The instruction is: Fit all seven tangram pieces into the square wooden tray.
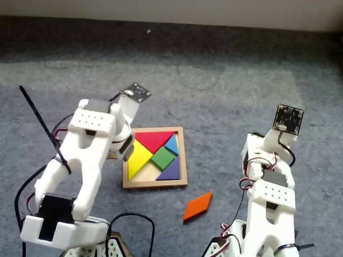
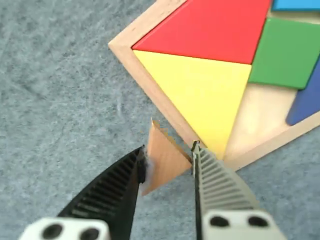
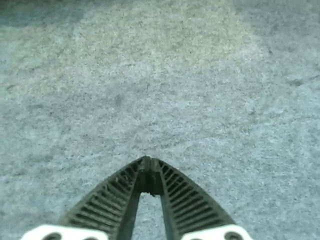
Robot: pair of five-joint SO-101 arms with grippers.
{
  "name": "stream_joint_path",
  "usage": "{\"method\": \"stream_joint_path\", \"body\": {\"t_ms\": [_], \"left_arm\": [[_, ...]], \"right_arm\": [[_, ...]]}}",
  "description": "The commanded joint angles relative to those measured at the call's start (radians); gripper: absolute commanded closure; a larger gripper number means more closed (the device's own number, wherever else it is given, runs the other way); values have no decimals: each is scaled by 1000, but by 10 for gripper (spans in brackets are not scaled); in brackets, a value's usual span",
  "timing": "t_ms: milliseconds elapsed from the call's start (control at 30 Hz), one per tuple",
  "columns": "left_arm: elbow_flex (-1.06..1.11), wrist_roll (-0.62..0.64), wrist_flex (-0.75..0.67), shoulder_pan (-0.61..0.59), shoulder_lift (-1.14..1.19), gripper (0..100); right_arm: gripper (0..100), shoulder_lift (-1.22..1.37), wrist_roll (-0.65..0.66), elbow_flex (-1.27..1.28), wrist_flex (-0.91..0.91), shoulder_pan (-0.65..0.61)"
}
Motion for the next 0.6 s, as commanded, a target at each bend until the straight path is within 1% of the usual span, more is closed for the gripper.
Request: {"method": "stream_joint_path", "body": {"t_ms": [0, 233, 367, 433, 567], "left_arm": [[-4, 140, 14, 110, -38, 877], [-4, 396, 9, 266, -38, 877], [-4, 532, 9, 291, -38, 877], [-4, 568, 9, 291, -38, 877], [-4, 578, 6, 292, -38, 880]], "right_arm": [[992, -21, 11, -13, -22, -12], [992, -21, 11, -13, -22, -12], [992, -21, 11, -13, -22, -12], [992, -21, 11, -13, -22, -12], [992, -21, 11, -13, -22, -12]]}}
